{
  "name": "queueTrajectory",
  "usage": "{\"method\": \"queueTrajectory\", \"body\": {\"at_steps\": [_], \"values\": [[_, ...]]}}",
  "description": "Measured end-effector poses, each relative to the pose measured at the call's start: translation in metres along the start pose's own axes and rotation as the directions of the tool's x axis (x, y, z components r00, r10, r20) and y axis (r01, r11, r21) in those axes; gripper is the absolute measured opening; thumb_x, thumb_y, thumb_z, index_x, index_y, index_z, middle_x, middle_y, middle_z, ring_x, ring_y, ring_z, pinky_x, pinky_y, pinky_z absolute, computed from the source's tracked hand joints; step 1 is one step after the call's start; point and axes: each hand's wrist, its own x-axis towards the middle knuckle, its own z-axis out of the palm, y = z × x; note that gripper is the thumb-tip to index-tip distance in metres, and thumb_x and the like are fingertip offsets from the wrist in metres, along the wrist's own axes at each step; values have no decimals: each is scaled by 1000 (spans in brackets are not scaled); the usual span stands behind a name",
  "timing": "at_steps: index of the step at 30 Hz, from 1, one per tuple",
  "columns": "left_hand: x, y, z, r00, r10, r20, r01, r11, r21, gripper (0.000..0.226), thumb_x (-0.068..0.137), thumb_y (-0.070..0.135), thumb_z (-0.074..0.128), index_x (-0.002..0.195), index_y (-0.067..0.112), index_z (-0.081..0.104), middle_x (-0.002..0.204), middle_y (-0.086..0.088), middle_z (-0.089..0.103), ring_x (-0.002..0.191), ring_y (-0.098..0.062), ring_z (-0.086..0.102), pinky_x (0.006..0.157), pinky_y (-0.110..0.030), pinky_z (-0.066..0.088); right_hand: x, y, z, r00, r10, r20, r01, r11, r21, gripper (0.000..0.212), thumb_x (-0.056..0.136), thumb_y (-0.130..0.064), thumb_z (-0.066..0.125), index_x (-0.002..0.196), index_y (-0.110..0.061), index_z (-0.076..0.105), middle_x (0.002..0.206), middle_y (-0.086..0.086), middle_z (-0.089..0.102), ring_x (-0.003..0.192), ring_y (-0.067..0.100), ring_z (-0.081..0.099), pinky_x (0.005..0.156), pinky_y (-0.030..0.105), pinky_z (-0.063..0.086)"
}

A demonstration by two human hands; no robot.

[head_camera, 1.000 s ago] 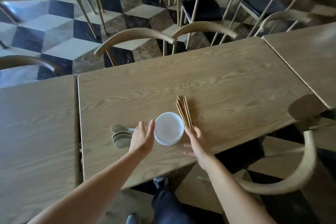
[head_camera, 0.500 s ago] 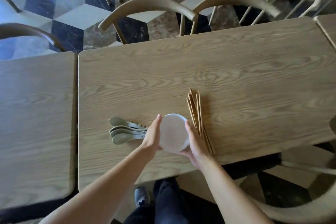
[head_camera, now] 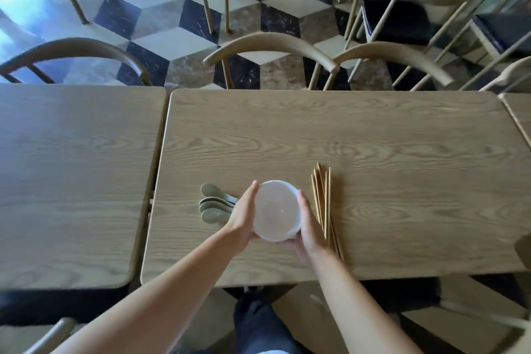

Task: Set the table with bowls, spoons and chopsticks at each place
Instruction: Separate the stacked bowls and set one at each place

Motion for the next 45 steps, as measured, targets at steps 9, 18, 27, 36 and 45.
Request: {"method": "queueTrajectory", "body": {"at_steps": [9,18,27,36,45], "values": [[-97,26,-144,956,178,-234,-220,961,-167,39,94,60,49,108,27,62,105,-4,64,95,-28,66,85,-48,55,-51,18,152,977,-4,214,42,984,-173,69,81,-74,49,119,-18,67,114,18,70,102,37,69,59,44,59],[-227,-24,-370,813,165,-558,-406,847,-342,37,97,62,40,94,30,58,96,-4,62,88,-29,62,90,-52,54,-148,140,356,820,216,531,25,912,-410,64,79,-76,50,114,-25,67,112,12,71,103,37,69,81,60,55],[-310,-97,-527,689,176,-703,-554,753,-354,58,86,73,35,118,32,62,123,-18,66,105,-35,66,93,-55,55,-228,264,483,634,456,625,39,788,-614,73,74,-78,51,122,-24,64,122,17,67,112,42,62,85,63,54],[-296,-78,-593,690,125,-713,-490,805,-334,53,105,52,25,142,21,48,114,-12,62,84,-20,62,54,-27,52,-199,296,545,593,470,654,56,786,-616,72,77,-80,47,120,-25,66,117,17,70,107,41,66,87,66,52],[-225,25,-658,764,-45,-643,-304,855,-421,83,69,80,52,138,33,49,141,1,53,111,-29,63,92,-51,54,-137,275,626,751,395,529,-103,862,-497,81,69,-83,49,122,-23,66,120,15,70,109,38,66,82,61,56]]}}
